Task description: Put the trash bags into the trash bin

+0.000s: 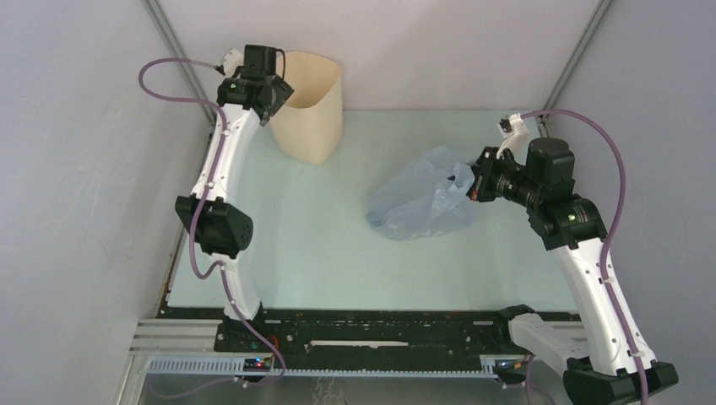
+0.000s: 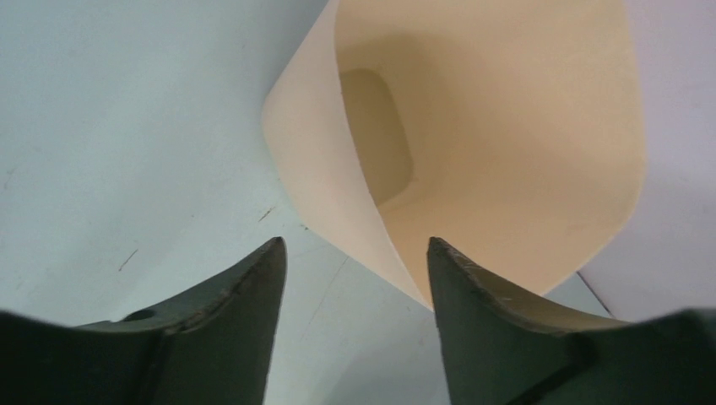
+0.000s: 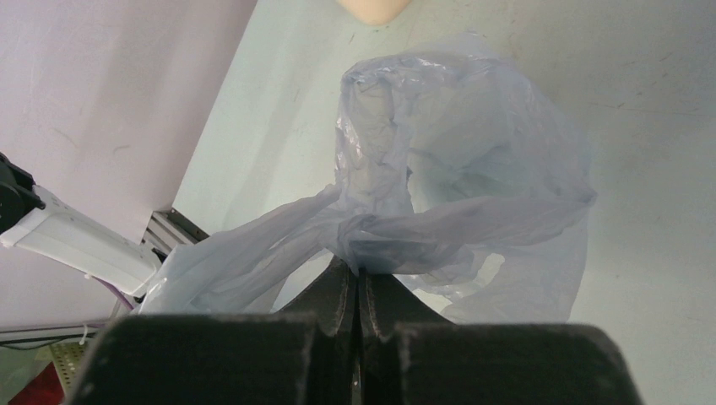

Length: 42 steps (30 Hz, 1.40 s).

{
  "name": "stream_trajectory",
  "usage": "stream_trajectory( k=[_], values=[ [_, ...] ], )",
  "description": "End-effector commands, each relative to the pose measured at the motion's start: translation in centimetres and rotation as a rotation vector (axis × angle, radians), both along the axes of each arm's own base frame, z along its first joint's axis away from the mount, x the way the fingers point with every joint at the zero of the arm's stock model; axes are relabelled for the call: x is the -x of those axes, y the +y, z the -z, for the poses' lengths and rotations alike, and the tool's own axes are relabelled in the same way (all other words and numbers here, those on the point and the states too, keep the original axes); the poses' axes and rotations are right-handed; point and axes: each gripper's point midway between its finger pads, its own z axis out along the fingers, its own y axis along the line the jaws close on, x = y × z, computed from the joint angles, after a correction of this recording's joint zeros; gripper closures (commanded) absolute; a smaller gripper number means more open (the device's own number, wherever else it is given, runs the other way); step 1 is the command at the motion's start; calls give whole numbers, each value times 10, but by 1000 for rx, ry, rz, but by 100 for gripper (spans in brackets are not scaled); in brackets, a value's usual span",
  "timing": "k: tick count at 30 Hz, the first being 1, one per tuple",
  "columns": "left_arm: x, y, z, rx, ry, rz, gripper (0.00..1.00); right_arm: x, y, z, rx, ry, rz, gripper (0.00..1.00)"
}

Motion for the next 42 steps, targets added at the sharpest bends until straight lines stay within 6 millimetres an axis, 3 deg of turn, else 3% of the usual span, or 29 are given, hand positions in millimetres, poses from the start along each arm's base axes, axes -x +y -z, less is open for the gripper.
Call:
stream_trajectory(
  k=[1,4,11,15,18,24,34,39,42],
  values=[
    [-10,0,5,34,-5,-23,46,-6,-7,-16,26,-61,18,100],
    [-15,-1,16,24,15,-11,50,-8,-9,-19,26,-69,26,100],
    [-12,-12,18,30,39,85,87,-9,-9,-28,6,-80,30,100],
    [5,-20,13,28,63,160,99,-5,-10,-40,-10,-94,29,100],
    [25,-28,3,-14,69,227,100,2,-9,-57,-33,-119,19,100],
    [75,-67,-13,-98,62,435,100,27,-11,-116,-76,-228,13,100],
    [151,-144,-25,-122,48,759,100,97,-15,-238,-179,-534,-40,100],
    [175,-176,-20,-90,57,867,100,131,-2,-300,-321,-633,-154,100],
    [178,-187,-14,-56,55,885,100,143,10,-325,-448,-619,-257,100]
  ],
)
